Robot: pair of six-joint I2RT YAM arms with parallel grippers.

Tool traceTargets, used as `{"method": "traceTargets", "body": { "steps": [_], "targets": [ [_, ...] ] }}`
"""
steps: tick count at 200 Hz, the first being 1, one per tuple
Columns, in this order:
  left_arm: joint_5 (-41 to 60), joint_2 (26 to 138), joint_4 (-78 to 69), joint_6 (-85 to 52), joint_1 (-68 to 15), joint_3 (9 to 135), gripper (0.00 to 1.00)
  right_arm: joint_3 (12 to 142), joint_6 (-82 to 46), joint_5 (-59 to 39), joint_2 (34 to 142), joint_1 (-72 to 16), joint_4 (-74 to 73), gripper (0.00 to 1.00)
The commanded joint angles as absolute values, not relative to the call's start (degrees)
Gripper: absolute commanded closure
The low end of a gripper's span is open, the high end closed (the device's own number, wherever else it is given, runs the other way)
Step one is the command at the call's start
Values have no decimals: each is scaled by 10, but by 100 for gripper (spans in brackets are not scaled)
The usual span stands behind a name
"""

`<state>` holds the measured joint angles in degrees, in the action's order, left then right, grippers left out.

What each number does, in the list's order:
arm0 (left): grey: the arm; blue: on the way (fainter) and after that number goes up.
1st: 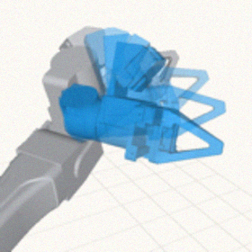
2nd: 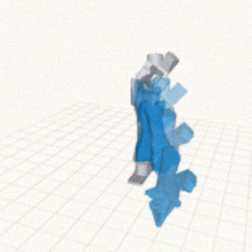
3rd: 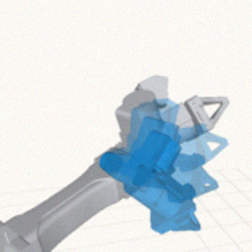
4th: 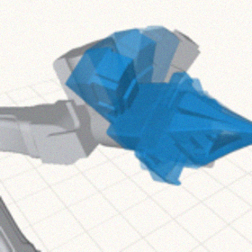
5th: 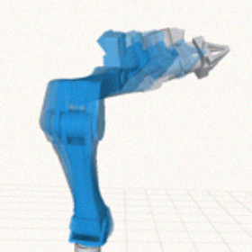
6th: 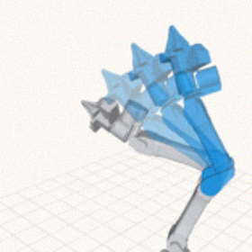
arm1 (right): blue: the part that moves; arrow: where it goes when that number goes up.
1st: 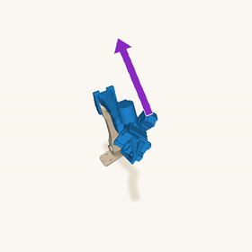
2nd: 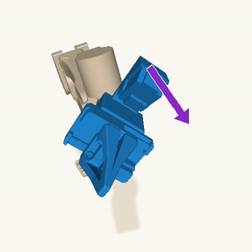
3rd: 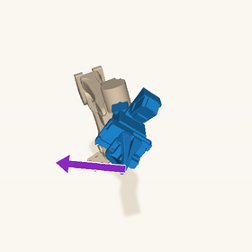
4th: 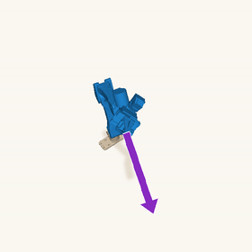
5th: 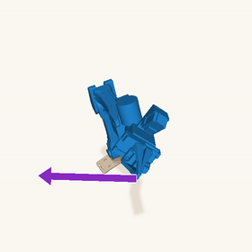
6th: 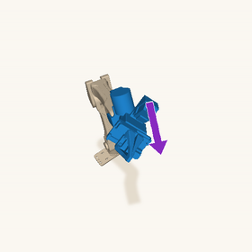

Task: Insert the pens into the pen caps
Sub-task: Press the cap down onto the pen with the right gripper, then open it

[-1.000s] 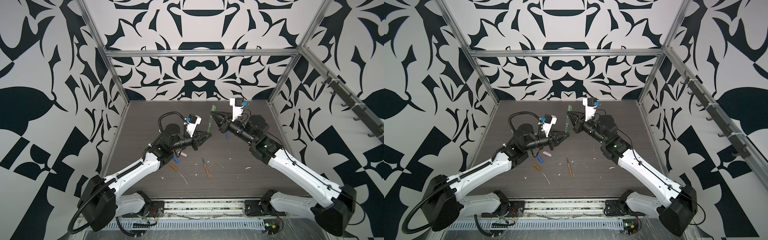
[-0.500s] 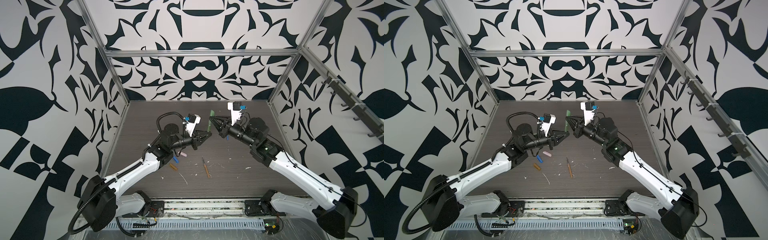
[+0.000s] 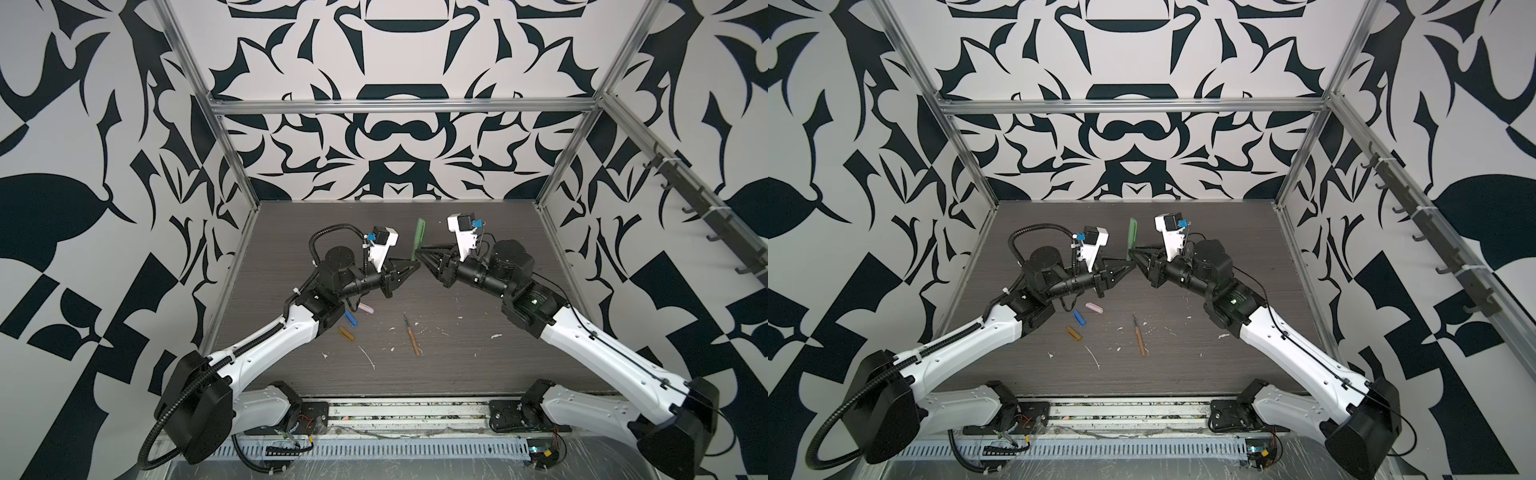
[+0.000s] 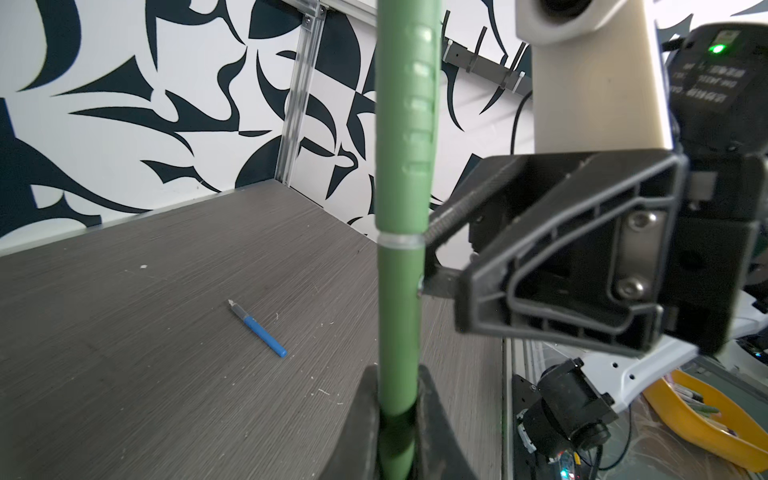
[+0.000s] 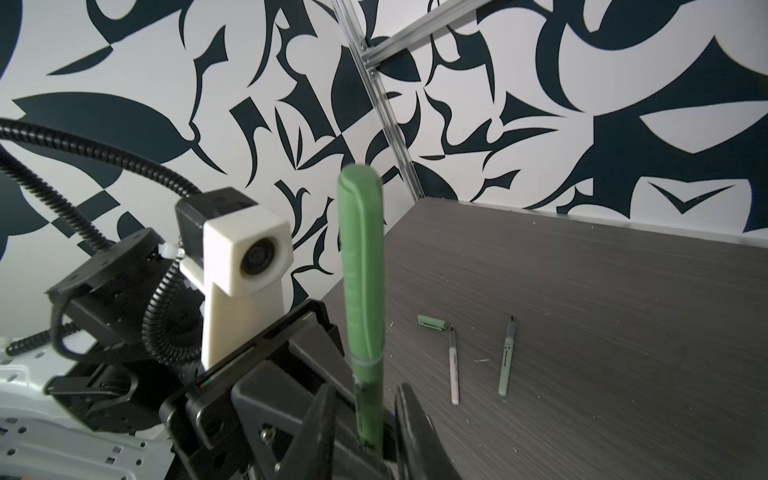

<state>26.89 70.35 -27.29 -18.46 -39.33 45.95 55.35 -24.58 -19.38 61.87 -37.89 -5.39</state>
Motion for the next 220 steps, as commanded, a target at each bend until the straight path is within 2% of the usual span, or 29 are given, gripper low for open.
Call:
{"method": "traceTargets", "body": {
  "steps": [1,69,90,126,220],
  "targets": [
    [255,690,-257,-142,-391,480,100,595,-215,-205,598,-381,-7,70],
    [264,711,-235,-103,-391,489,100,702,-178,-132,604,-381,115,67],
    [264,715,-234,-100,-391,489,100,725,-175,-124,622,-380,113,62],
    [269,719,-233,-100,-391,490,100,762,-174,-126,659,-376,99,60],
    [276,713,-236,-105,-392,490,100,771,-184,-119,697,-372,81,68]
  ]
}}
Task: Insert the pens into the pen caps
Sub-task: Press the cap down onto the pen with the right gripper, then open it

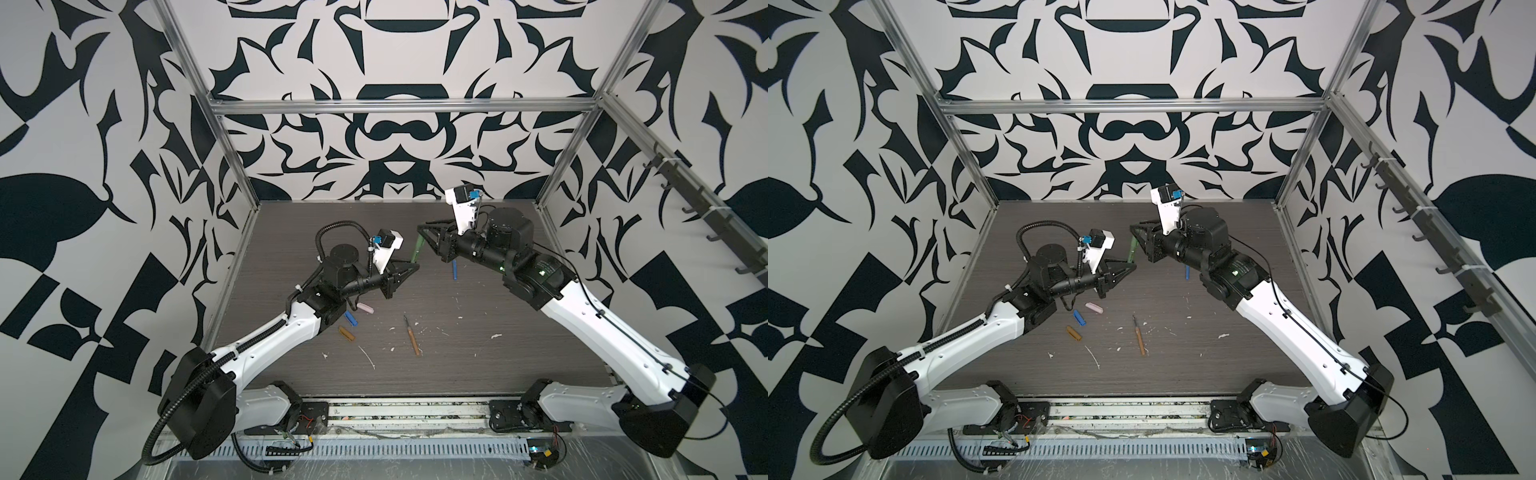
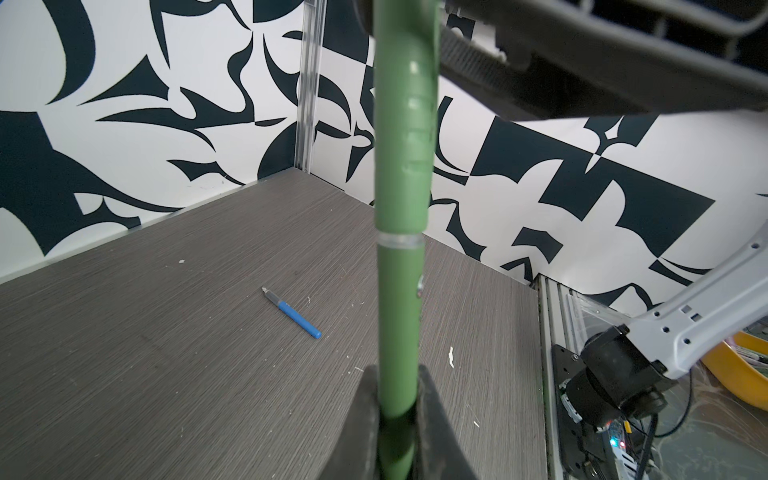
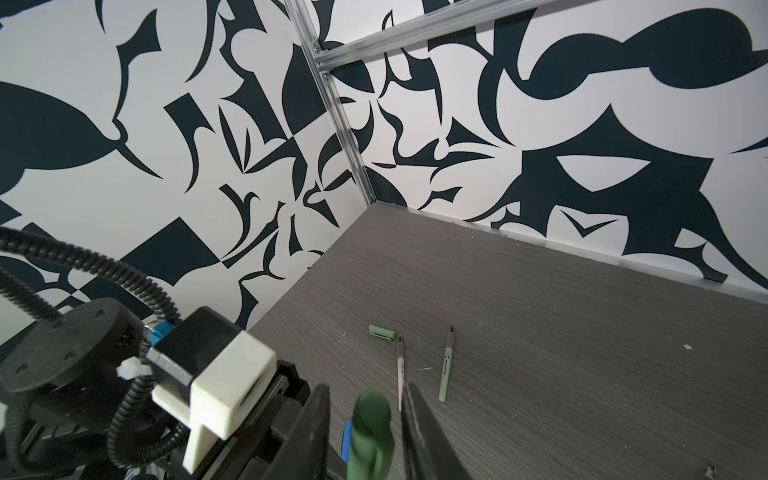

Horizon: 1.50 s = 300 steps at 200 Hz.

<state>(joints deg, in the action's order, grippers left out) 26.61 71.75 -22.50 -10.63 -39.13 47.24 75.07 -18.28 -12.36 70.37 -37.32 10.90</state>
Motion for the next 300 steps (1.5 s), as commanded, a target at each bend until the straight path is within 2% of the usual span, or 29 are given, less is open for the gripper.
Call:
{"method": "traceTargets", "body": {
  "steps": [1,14,40,55,116,259,300],
  "targets": [
    [277,713,-236,-106,-392,489,100,771,-184,-119,696,-372,81,68],
    [278,713,-237,-107,-391,490,100,768,-185,-117,696,-369,78,74],
    [278,712,-242,-111,-392,489,100,752,-195,-135,693,-368,65,95],
    [277,710,-252,-119,-391,488,100,742,-200,-162,693,-368,65,100],
    [244,708,-340,-172,-391,494,100,641,-256,-197,662,-368,7,100],
    [212,726,-363,-164,-387,587,100,483,-254,-234,645,-370,-7,100],
    [217,760,-387,-178,-372,605,100,441,-266,-250,656,-369,-24,100]
  ]
}}
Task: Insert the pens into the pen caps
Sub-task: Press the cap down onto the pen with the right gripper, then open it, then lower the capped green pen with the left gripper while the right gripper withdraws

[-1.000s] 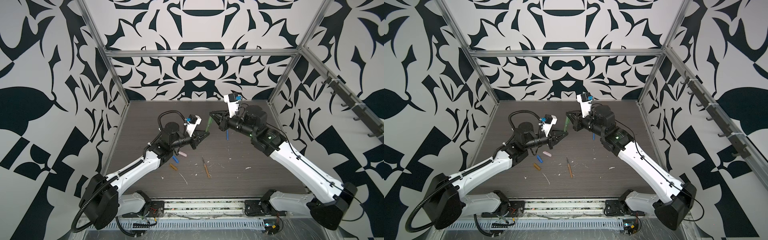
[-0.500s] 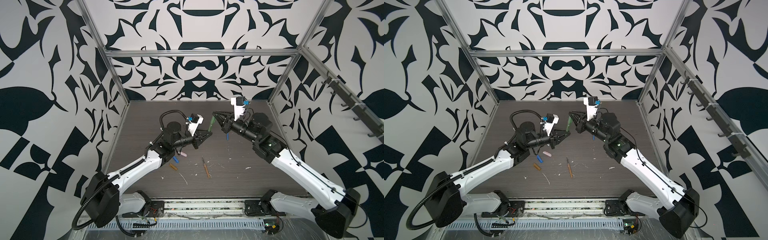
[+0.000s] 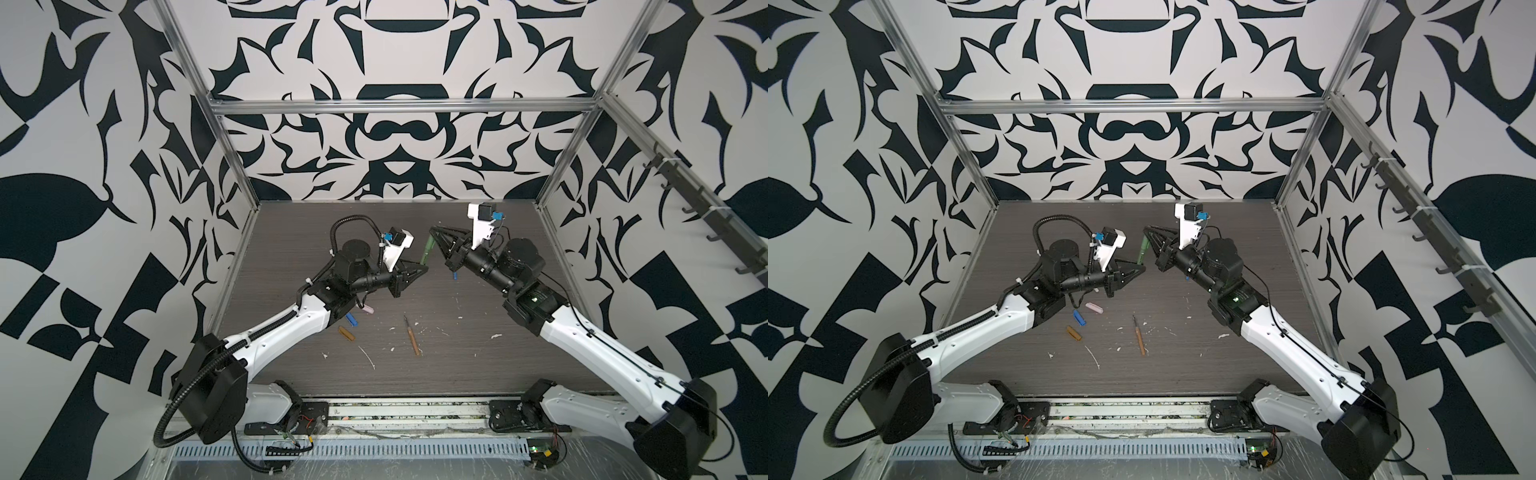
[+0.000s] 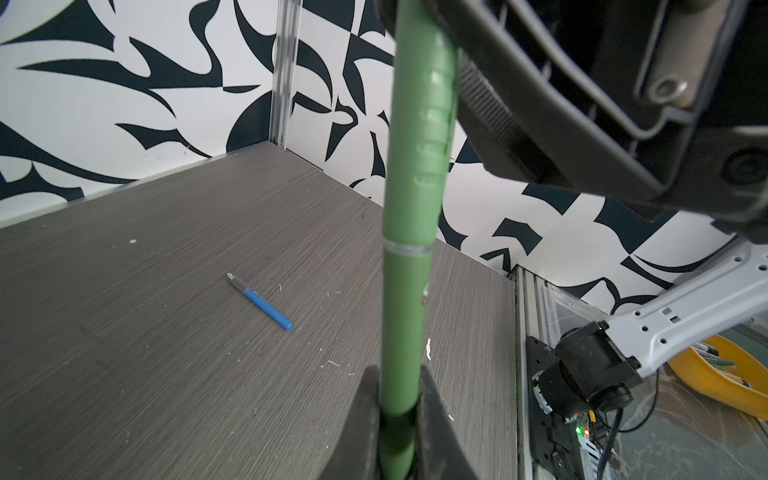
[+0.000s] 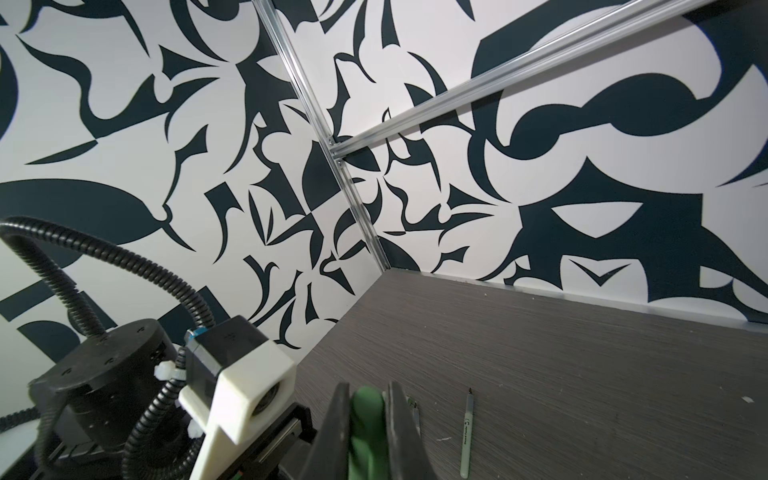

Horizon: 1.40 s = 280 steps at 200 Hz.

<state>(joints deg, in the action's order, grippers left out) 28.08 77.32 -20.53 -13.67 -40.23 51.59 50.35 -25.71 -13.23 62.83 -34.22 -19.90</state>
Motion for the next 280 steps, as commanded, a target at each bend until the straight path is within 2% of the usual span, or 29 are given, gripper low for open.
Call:
{"method": "traceTargets", "body": {
  "steps": [1,69,96,119,129,148,173,211,251,280],
  "targets": [
    [216,760,-388,-178,-372,605,100,440,-266,-250,656,-370,-24,100],
    [234,781,-412,-208,-345,631,100,407,-287,-269,686,-370,-61,100],
    [260,780,-364,-203,-344,608,100,439,-289,-234,665,-370,-59,100],
    [263,768,-357,-203,-344,541,100,509,-276,-185,639,-367,-44,80],
    [261,759,-353,-204,-344,509,100,544,-267,-160,629,-366,-38,74],
    [251,746,-345,-204,-344,457,100,606,-239,-125,613,-364,-21,70],
    [235,735,-310,-196,-344,424,100,636,-212,-107,592,-364,-1,69],
    [197,726,-242,-210,-344,443,100,541,-207,-24,561,-358,0,70],
    [168,853,-105,-298,-345,552,100,389,-251,149,575,-337,-83,71],
    [130,963,30,-365,-344,658,100,318,-254,197,613,-329,-160,71]
  ]
}}
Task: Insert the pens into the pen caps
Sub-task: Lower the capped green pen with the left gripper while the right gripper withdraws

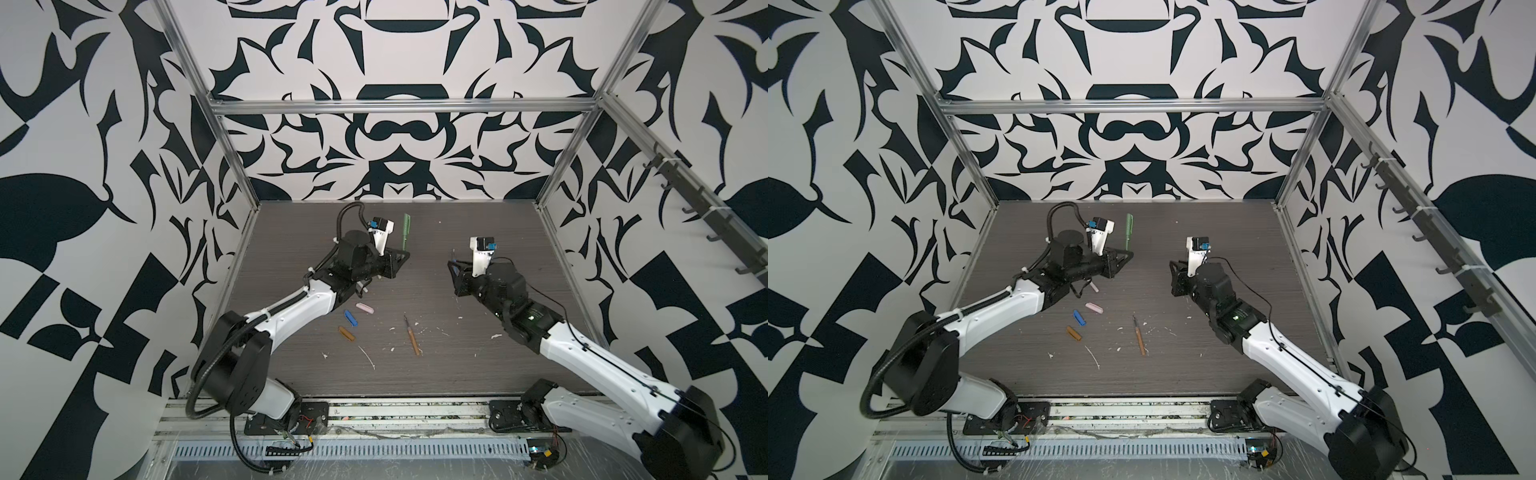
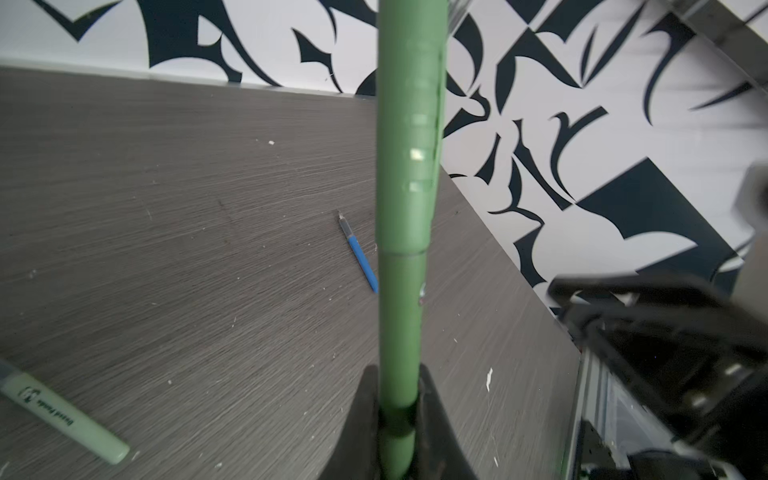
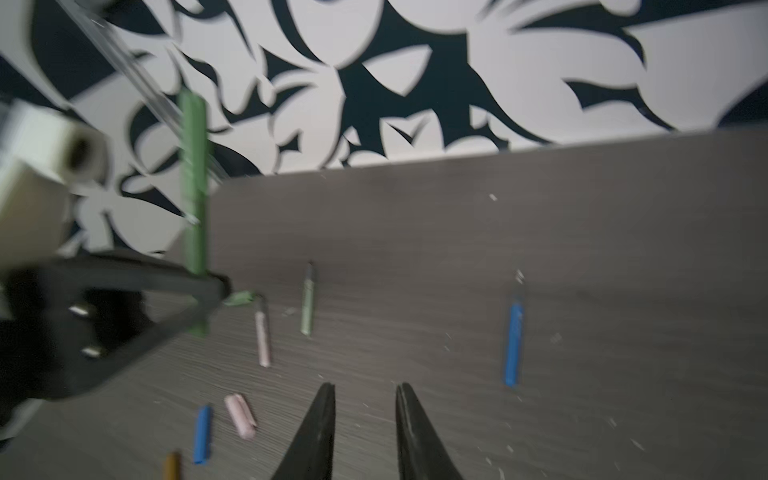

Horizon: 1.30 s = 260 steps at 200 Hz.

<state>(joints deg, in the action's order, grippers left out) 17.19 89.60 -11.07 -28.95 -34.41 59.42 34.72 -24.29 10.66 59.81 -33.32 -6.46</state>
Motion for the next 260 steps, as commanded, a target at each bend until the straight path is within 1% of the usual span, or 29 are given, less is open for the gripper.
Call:
{"method": "traceTargets", "body": {
  "steps": [1,29,42,66,108,133,175,241,260],
  "targets": [
    [129,967,35,-367,-344,662,100,317,-253,197,615,-329,-161,71],
    [119,1076,154,-413,-346,773,100,305,-245,213,648,-328,-170,72],
    [132,1125,177,-436,-346,809,100,294,-250,215,651,-328,-179,72],
    [128,1185,191,-490,-347,848,100,270,-273,257,647,-328,-193,72],
    [112,1222,206,-527,-354,881,100,251,-298,276,643,-328,-199,72],
    [117,1253,254,-503,-353,937,94,258,-303,264,654,-328,-194,72],
    [131,1315,330,-456,-351,1035,90,259,-305,265,662,-328,-193,72],
    [142,1335,373,-407,-347,1068,86,264,-305,247,664,-328,-190,72],
    [142,1328,377,-400,-347,1060,82,265,-304,244,665,-329,-190,72]
  ]
}}
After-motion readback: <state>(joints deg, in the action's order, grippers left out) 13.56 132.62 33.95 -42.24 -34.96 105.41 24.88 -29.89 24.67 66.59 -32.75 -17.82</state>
